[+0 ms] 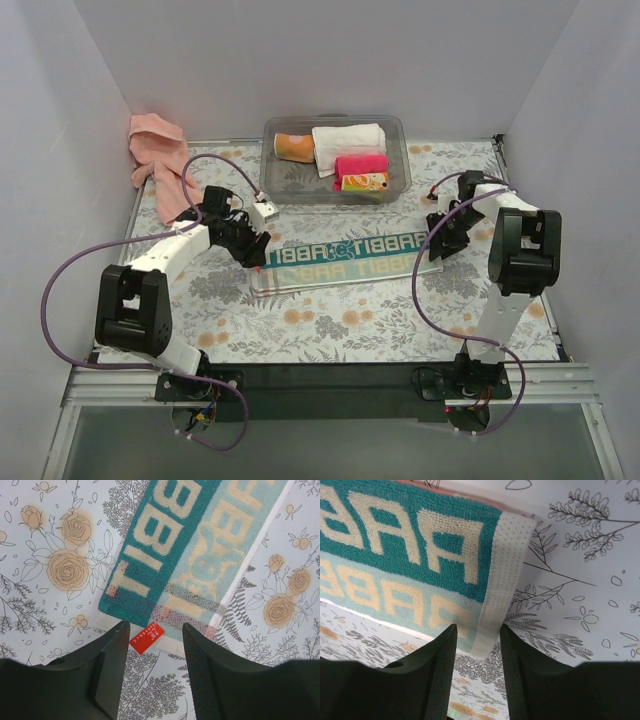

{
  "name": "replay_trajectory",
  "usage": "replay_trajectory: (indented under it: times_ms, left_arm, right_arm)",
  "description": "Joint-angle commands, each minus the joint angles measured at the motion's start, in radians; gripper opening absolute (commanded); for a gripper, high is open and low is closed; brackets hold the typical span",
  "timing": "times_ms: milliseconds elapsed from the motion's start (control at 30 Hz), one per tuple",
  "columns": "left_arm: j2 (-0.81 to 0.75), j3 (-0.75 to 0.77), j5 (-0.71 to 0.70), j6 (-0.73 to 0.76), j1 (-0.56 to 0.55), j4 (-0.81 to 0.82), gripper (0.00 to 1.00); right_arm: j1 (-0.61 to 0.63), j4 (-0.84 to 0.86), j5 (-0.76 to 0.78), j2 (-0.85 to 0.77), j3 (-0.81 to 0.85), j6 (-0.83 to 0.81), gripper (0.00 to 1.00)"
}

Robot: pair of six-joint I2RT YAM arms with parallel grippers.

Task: Roll the towels
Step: Fold the towel

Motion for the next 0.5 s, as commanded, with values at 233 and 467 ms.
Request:
replay_trajectory:
  times_ms: [233, 467]
  left_arm:
    - [-0.024, 0.009, 0.004, 0.003, -0.002, 0.014, 0.44]
    - [-0.035, 0.013, 0.010, 0.003, -0.004, 0.014, 0.44]
  right_arm:
    - [0.046, 0.092, 0.034, 0.013, -0.057, 0.044, 0.06]
    - [-0.030, 0.056, 0.047, -0.085, -0.063, -0.011, 0.01]
